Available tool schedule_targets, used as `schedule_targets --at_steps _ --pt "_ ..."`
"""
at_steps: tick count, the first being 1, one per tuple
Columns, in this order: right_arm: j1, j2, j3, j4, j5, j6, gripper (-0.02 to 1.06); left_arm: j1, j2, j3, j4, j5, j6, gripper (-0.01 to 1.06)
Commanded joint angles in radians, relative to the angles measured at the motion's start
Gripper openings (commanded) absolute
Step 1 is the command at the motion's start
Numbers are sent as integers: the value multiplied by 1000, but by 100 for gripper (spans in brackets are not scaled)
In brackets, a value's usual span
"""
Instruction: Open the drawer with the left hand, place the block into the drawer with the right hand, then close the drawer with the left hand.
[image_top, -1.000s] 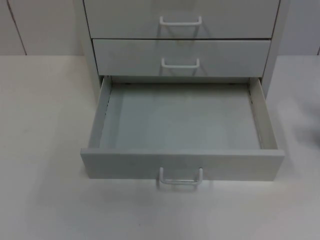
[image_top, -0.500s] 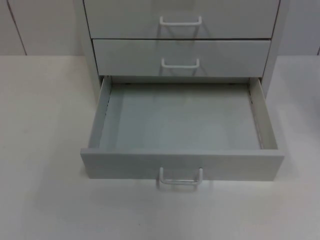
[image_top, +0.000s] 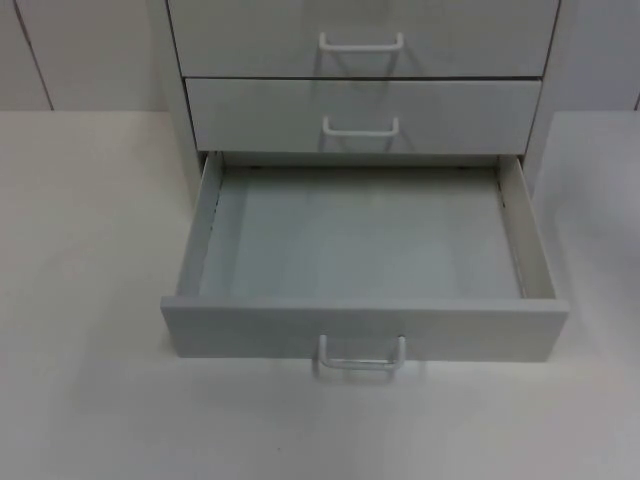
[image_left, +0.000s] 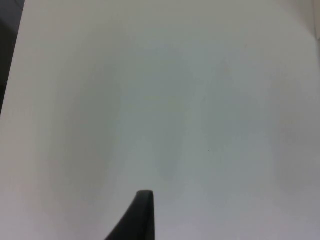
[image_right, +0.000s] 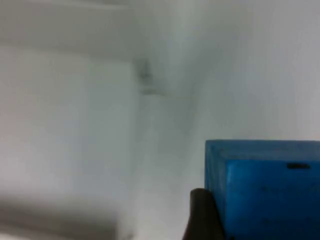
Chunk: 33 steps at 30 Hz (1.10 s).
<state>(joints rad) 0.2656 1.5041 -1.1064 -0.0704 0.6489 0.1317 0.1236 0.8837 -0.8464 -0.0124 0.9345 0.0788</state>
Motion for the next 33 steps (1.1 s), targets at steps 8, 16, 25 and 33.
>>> schedule_targets --at_steps 8,16,25,33 --pt "277 70 -6 -43 -125 128 0 5 -7 5 2 -8 -5 105" --pt "424 178 -7 -375 -266 534 0 5 -7 5 2 -8 -5 105" --pt "466 380 -83 -714 -289 936 0 5 -7 5 2 -6 -5 105" --pt "466 558 -180 -717 -311 959 0 5 -7 5 2 -6 -5 105"
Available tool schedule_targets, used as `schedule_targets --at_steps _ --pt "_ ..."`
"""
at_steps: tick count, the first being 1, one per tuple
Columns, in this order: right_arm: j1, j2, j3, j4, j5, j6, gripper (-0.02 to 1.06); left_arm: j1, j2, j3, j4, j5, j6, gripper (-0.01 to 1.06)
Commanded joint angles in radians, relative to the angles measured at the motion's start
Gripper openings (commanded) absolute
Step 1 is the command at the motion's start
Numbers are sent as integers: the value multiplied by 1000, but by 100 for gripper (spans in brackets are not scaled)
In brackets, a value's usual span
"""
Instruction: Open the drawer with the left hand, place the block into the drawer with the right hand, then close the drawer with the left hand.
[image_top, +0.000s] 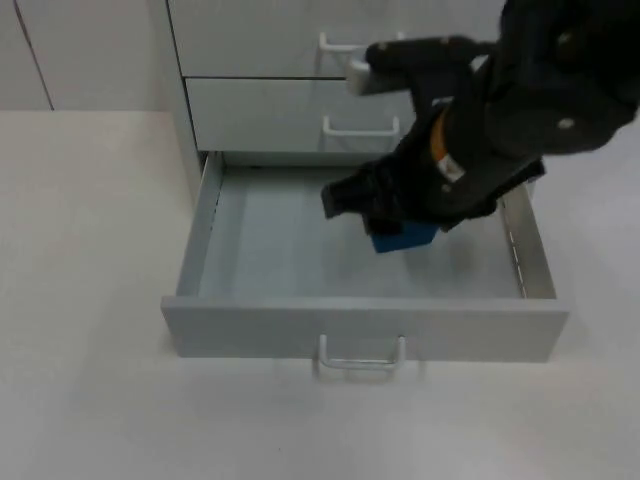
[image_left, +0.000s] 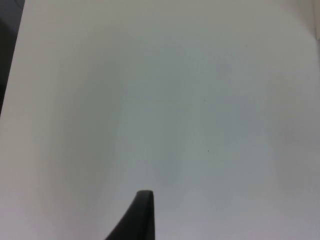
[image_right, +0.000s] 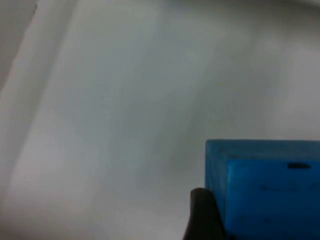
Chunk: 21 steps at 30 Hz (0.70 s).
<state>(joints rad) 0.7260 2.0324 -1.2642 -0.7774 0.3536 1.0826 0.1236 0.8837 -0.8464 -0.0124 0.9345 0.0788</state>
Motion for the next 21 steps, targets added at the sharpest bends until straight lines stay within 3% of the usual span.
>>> schedule_targets --at_steps 1,11,15,17,19,21 --pt "6 51 -35 -10 -14 8 0 5 -7 5 2 -6 -5 105" --pt "6 138 -63 -10 -9 63 0 5 -7 5 -2 -6 -5 105" --pt "6 148 -63 -1 -9 63 6 5 -7 5 -2 -6 -5 105" --pt "6 148 -63 -1 -13 63 19 5 -7 5 -2 -6 -5 105" --pt "6 148 -67 -1 -13 63 43 5 -7 5 -2 -5 -5 105" --pt "6 148 -67 -1 -13 63 48 5 -7 5 -2 -5 -5 105"
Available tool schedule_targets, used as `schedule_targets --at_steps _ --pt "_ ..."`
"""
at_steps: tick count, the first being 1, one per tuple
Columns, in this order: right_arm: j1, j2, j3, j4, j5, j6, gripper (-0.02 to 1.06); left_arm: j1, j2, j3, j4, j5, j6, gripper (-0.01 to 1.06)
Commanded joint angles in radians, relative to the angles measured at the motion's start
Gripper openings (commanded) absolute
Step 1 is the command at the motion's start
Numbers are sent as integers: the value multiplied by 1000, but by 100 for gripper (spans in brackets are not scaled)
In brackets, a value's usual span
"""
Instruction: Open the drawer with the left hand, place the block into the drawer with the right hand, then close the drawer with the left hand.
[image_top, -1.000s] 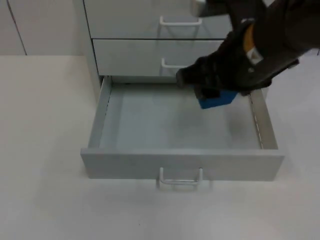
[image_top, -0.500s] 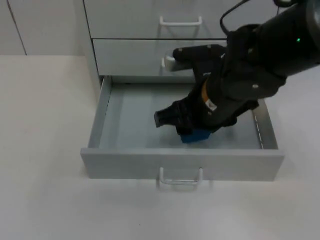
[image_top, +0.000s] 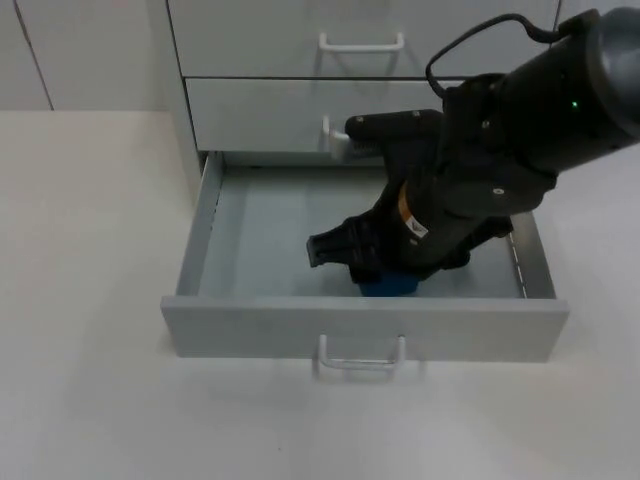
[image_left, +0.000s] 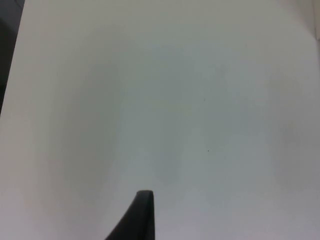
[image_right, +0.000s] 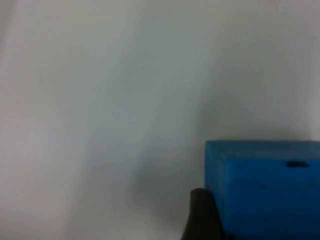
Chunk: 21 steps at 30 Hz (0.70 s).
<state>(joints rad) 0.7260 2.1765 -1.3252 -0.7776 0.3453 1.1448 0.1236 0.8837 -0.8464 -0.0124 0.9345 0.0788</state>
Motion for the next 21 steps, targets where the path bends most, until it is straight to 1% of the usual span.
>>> schedule_targets --at_steps 1,3,4,5,7,10,11,14,16,17,20,21 --pt "6 -2 -6 -1 -5 12 65 5 -7 5 -2 -5 -5 105" --pt "6 -23 -6 -1 -5 13 80 5 -7 5 -2 -5 -5 105" --pt "6 -38 -6 -5 -5 13 85 5 -7 5 -2 -5 -5 105" --pt "6 -38 -6 -5 -5 13 85 5 -7 5 -2 -5 -5 105" --pt "6 -78 -6 -5 9 4 88 5 -7 5 0 -8 -5 105" --pt "6 -163 -6 4 57 -29 88 5 -7 5 2 -8 -5 105" --pt "6 -163 -6 4 57 -29 88 5 -7 5 2 -8 -5 105" --pt "6 -251 -6 69 135 -117 88 5 -7 5 2 -12 -5 105" --pt "6 -301 -6 151 192 -218 88 5 -7 5 2 -22 -5 105" --pt "6 -301 -6 151 192 -218 88 5 -7 5 2 -22 -5 105" --pt "6 -361 -6 319 265 -431 88 5 -7 5 2 -24 -5 105" --pt "6 -377 -6 360 289 -490 88 5 -7 5 2 -24 -5 105"
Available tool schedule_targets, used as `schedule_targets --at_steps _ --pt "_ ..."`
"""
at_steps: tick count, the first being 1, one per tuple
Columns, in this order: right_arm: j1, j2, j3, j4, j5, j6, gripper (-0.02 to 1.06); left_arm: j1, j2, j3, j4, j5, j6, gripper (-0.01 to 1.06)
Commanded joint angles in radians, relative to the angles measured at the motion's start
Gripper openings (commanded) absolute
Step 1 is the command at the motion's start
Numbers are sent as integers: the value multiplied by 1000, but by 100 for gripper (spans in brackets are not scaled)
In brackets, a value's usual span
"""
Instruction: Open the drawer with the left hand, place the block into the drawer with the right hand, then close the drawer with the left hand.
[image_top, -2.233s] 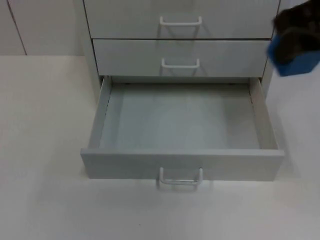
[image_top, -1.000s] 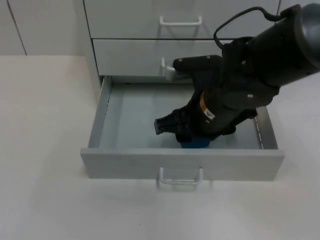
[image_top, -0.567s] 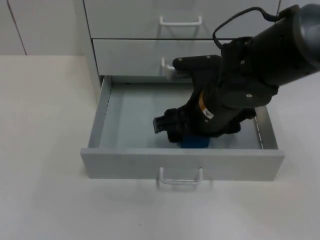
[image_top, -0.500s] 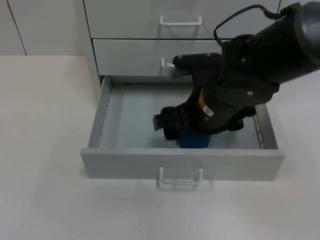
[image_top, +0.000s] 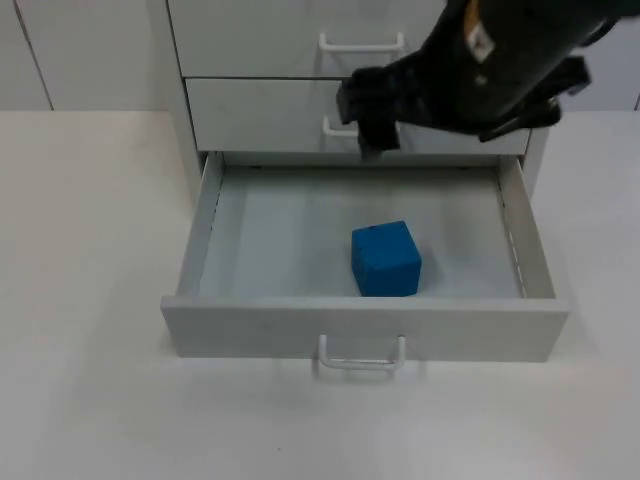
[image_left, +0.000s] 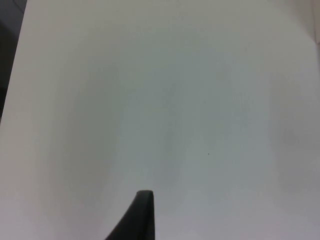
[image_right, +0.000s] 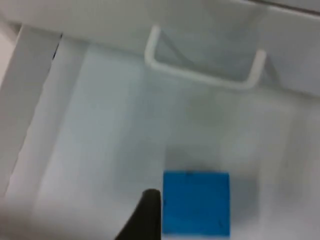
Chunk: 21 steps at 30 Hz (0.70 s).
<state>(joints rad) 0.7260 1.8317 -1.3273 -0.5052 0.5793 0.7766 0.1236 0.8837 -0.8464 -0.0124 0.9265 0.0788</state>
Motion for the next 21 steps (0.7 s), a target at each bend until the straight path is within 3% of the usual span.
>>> schedule_targets --at_steps 1,5,21 --pt "6 -32 -4 88 55 -122 88 5 -7 5 2 -16 -5 105" --pt "6 -77 11 175 161 -287 88 5 -7 5 2 -8 -5 105" --pt "-8 -357 316 177 155 -342 88 5 -7 5 2 8 1 105"
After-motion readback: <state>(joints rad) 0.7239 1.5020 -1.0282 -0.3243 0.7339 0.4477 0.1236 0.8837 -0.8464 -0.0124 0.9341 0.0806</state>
